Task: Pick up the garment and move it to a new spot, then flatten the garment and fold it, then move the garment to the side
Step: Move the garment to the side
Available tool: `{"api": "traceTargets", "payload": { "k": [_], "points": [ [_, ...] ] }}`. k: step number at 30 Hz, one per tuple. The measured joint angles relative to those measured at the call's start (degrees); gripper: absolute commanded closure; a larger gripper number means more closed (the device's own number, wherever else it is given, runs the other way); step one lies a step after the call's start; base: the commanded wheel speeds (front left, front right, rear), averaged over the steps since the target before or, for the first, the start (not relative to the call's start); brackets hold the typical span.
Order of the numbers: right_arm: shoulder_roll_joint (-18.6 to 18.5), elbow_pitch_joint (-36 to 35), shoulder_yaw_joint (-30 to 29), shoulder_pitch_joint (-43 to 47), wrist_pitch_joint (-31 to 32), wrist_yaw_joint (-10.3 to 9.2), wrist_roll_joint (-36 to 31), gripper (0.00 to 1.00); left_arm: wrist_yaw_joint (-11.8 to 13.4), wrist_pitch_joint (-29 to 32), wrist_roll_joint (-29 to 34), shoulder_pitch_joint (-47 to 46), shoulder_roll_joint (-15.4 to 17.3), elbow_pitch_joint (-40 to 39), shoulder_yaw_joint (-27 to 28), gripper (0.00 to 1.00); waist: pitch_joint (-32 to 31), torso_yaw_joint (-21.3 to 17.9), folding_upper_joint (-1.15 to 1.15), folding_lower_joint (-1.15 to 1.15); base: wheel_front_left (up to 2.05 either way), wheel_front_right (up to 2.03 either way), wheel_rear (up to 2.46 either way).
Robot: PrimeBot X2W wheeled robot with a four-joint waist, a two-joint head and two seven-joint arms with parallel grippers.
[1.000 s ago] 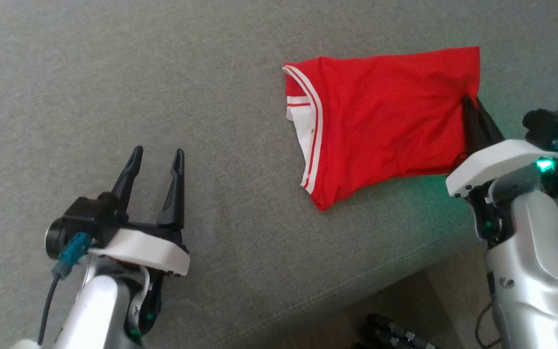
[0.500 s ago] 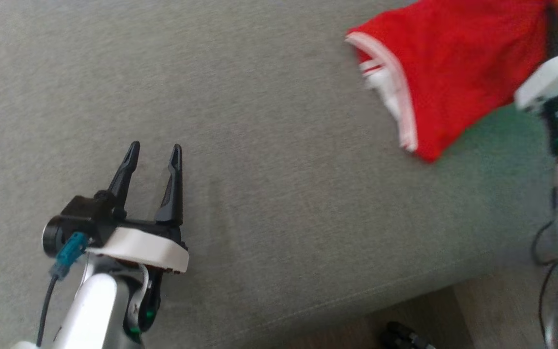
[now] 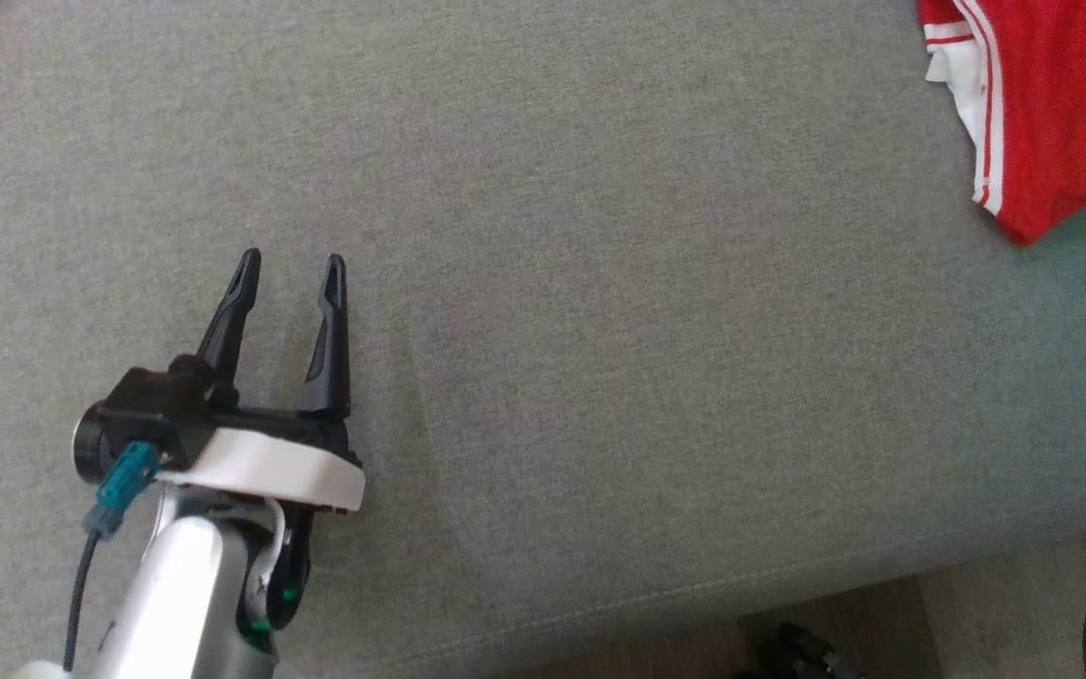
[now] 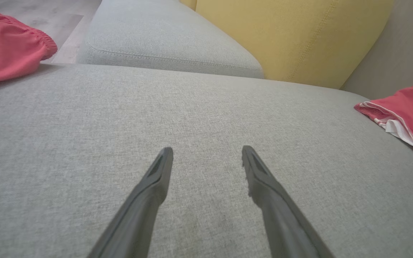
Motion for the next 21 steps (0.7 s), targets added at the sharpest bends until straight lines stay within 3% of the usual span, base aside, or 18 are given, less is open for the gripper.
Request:
{"api": "traceTargets", "payload": {
  "k": [14,15,16,17,21],
  "points": [
    [0.35,-3.9,-5.39,0.37,-0.24,0.0,-14.83,1.0,0.45,-0.26,-0.16,-0.04,0.01,-0.08,-0.69,0.0,0.09,0.48,0.0,-0.01,0.0,0.0,0.0],
    [0.86,-4.15,-6.13,0.4,-0.1,0.0,-15.82,0.9,0.45,-0.26,-0.16,-0.04,0.01,-0.07,-0.75,0.0,0.01,0.49,0.0,-0.01,0.0,0.0,0.0],
    [1.48,-4.41,-6.58,0.5,-0.11,0.0,-16.53,0.51,0.45,-0.26,-0.16,-0.04,0.01,-0.07,-0.77,0.0,-0.07,0.52,0.0,-0.01,0.0,0.0,0.0],
    [2.15,-4.63,-6.88,0.66,-0.12,0.0,-17.13,0.0,0.45,-0.26,-0.21,-0.04,0.01,-0.05,-0.82,0.0,-0.17,0.55,0.0,-0.01,0.0,0.0,0.0],
    [4.2,-4.81,-7.26,1.45,-0.46,0.0,-18.36,0.0,0.45,-0.26,-0.24,-0.04,0.01,0.05,-0.91,0.0,-0.56,0.6,0.0,-0.01,0.0,0.0,0.0]
  ]
}}
